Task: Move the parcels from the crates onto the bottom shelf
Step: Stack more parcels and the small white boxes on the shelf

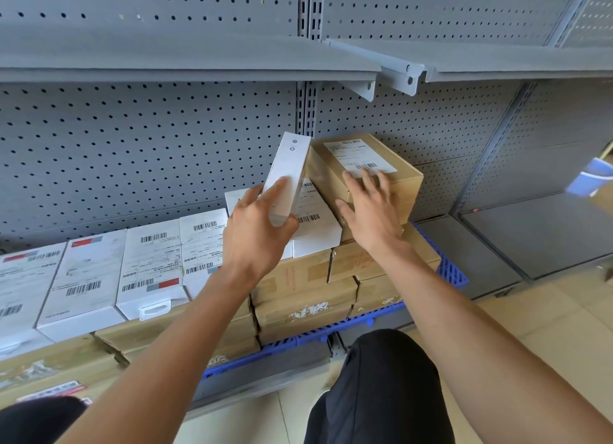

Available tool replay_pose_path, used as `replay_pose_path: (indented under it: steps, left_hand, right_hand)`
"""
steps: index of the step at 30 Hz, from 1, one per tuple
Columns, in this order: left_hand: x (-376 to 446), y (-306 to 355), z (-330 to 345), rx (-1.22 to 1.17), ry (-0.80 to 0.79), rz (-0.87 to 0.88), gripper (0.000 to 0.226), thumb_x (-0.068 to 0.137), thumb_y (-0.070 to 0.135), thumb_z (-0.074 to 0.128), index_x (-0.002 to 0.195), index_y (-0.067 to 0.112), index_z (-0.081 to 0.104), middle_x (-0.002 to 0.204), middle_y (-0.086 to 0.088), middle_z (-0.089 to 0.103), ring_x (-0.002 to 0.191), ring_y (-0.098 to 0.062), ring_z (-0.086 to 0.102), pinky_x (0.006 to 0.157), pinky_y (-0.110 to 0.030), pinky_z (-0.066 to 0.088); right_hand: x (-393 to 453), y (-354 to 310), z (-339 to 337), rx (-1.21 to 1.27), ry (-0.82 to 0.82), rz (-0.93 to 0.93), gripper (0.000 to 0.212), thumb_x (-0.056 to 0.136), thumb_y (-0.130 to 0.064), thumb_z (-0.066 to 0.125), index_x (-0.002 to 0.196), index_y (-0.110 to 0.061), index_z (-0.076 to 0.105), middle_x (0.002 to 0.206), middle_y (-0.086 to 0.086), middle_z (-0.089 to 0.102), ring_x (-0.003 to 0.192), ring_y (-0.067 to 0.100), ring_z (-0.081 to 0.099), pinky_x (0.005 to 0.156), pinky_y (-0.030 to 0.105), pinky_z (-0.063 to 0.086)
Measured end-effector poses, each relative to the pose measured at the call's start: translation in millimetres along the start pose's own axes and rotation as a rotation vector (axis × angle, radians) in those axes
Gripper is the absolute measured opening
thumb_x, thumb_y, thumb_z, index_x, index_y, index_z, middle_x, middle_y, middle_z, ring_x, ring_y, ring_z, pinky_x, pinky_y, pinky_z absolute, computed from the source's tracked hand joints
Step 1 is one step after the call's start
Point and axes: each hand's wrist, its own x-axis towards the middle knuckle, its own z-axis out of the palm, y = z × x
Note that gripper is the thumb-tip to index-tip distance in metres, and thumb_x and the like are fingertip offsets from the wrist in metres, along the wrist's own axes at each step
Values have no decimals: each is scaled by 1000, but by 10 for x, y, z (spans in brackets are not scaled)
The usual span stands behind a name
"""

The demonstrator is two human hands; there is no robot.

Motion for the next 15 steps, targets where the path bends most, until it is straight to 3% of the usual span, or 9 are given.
replay_pose_path:
  steps: [8,15]
  left_hand:
    - [-4,-31,1,5,-9,-10,66,84,49,56,148,50,40,143,2,53,121,-25,56,83,-45,57]
    - [-28,-38,-36,-7,-3,-19,64,86,43,60,148,47,42,141,1,53,116,-27,56,80,-45,56]
  right_hand:
    - [-82,-106,-7,0,-4,22,53,103,-44,45,152,-26,36,161,7,29,149,37,15,108,61,36]
    - [-126,-106,2,30,-17,39,53,104,-42,42,153,-26,34,162,8,27,150,37,11,110,62,32]
